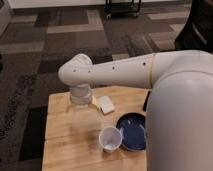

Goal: Knock the eraser over

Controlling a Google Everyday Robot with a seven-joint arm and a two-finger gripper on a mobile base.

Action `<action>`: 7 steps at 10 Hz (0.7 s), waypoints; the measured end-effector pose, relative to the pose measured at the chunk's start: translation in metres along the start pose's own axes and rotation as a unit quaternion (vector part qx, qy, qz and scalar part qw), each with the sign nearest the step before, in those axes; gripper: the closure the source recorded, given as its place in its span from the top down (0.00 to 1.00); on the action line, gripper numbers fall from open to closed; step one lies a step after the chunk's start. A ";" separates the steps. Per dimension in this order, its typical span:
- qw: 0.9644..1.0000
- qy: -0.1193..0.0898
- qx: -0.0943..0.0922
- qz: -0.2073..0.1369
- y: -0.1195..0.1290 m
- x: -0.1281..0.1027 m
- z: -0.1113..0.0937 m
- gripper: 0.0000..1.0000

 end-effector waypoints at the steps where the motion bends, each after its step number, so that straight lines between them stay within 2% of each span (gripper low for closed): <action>1: 1.000 -0.007 0.006 0.000 -0.007 -0.006 -0.002 0.80; 3: 1.000 -0.012 0.003 -0.005 -0.013 -0.012 -0.004 0.80; 6: 0.999 -0.025 -0.022 -0.008 -0.029 -0.029 -0.007 0.80; 7: 0.999 -0.032 -0.034 -0.005 -0.043 -0.036 -0.010 0.80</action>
